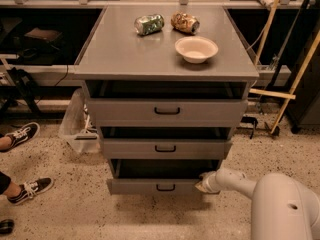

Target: Open bottom drawer

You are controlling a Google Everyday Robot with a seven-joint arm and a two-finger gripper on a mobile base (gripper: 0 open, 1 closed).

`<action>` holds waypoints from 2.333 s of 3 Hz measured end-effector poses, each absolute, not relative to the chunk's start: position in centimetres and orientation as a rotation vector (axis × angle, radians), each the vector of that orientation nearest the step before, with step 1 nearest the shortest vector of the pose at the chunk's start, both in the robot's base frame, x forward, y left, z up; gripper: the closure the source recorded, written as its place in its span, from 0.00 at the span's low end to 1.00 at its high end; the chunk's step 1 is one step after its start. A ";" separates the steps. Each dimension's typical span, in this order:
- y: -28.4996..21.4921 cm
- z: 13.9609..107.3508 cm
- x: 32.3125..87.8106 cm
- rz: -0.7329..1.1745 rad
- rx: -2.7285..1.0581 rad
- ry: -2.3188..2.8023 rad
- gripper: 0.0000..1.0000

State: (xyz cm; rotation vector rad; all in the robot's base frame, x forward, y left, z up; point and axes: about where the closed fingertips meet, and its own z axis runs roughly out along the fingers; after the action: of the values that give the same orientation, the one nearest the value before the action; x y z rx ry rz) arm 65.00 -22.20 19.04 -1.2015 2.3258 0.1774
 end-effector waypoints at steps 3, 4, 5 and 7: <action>-22.2 18.3 61.9 0.215 -1.199 2.299 1.00; -22.3 19.0 61.8 0.215 -1.199 2.299 1.00; -21.7 18.7 60.8 0.233 -1.196 2.292 1.00; -22.1 19.0 59.3 0.247 -1.176 2.295 1.00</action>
Offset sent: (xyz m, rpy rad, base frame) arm -0.3007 -0.0535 -0.0799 0.3568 -0.1274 0.0666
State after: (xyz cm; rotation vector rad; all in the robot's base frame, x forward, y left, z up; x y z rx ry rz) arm 59.30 -22.11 19.03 -1.1759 2.2949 0.2474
